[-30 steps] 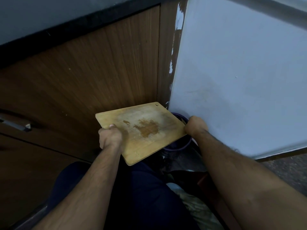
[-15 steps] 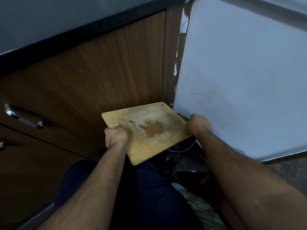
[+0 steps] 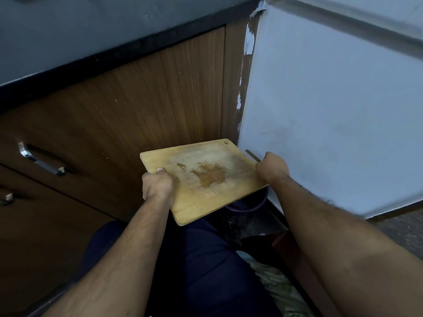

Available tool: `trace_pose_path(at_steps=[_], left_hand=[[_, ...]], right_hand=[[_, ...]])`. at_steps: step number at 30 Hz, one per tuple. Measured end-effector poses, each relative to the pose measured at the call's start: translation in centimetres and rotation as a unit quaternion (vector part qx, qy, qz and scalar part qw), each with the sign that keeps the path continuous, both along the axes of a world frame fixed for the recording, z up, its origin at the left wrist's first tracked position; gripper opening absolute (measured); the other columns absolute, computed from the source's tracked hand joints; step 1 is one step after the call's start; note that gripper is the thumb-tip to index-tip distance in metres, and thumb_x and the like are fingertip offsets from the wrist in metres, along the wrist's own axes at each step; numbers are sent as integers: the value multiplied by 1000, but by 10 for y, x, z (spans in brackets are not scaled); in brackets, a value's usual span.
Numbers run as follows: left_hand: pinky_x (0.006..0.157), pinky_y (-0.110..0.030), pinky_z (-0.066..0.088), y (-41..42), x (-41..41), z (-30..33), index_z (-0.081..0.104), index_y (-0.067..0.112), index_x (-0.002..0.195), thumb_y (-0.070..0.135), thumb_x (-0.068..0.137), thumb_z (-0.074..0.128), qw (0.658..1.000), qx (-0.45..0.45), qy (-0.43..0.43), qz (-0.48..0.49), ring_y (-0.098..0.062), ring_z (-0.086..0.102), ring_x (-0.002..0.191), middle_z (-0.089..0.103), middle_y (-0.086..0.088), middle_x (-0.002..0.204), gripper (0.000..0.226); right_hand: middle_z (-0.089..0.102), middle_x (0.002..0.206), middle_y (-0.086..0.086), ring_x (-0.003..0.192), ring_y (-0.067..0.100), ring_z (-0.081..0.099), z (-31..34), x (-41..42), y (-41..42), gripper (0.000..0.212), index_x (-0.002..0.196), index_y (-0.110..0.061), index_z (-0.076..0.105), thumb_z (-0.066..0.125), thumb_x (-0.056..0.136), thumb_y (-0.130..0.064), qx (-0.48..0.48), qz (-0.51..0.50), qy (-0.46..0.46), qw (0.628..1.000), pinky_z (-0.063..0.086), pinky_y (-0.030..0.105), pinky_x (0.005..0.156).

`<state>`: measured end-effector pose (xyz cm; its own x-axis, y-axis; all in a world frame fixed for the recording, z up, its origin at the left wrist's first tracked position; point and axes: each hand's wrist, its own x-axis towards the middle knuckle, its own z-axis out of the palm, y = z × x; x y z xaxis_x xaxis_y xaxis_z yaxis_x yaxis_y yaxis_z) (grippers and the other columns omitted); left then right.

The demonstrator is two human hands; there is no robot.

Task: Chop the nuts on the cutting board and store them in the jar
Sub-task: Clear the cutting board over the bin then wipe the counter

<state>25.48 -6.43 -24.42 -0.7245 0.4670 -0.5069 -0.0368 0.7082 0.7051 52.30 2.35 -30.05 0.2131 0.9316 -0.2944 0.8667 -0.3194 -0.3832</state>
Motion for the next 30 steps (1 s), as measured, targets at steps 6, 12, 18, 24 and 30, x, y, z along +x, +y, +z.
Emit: trace_pose_path(at_steps=[6, 12, 18, 24, 30], left_hand=[[93, -41, 50, -7, -5, 13, 50, 11, 130, 37, 101, 46, 1000, 27, -12, -2, -28, 55, 95, 56, -6, 105, 39], [93, -45, 51, -17, -15, 33, 54, 15, 119, 38, 100, 48, 996, 87, -30, -3, -29, 59, 96, 61, -6, 108, 30], [95, -48, 50, -34, -14, 73, 51, 20, 116, 39, 100, 47, 991, 126, -38, -21, -28, 59, 100, 60, -5, 109, 25], [96, -50, 49, -51, -21, 119, 50, 17, 121, 39, 101, 46, 985, 168, -24, -40, -29, 58, 102, 58, -5, 110, 30], [95, -46, 49, -61, -25, 169, 49, 11, 127, 34, 103, 45, 971, 231, -5, -67, -28, 56, 104, 56, -6, 113, 34]], right_hand=[[61, 94, 8, 85, 27, 53, 15, 1, 0, 26, 91, -11, 54, 61, 86, -36, 40, 23, 29, 999, 38, 31, 68], [59, 98, 4, 88, 24, 53, 47, -7, 1, 44, 98, -11, 55, 66, 84, -51, 37, 19, 81, 996, 40, 32, 70], [65, 105, 6, 101, 28, 62, 80, -6, -8, 49, 101, -14, 55, 74, 78, -53, 17, 2, 153, 988, 46, 35, 75], [67, 99, 7, 96, 29, 64, 130, -11, -20, 49, 94, -13, 56, 74, 76, -55, 72, 9, 154, 985, 49, 37, 75], [67, 101, 8, 93, 28, 63, 175, -13, -34, 56, 106, -8, 61, 74, 78, -55, 114, 9, 179, 977, 52, 39, 78]])
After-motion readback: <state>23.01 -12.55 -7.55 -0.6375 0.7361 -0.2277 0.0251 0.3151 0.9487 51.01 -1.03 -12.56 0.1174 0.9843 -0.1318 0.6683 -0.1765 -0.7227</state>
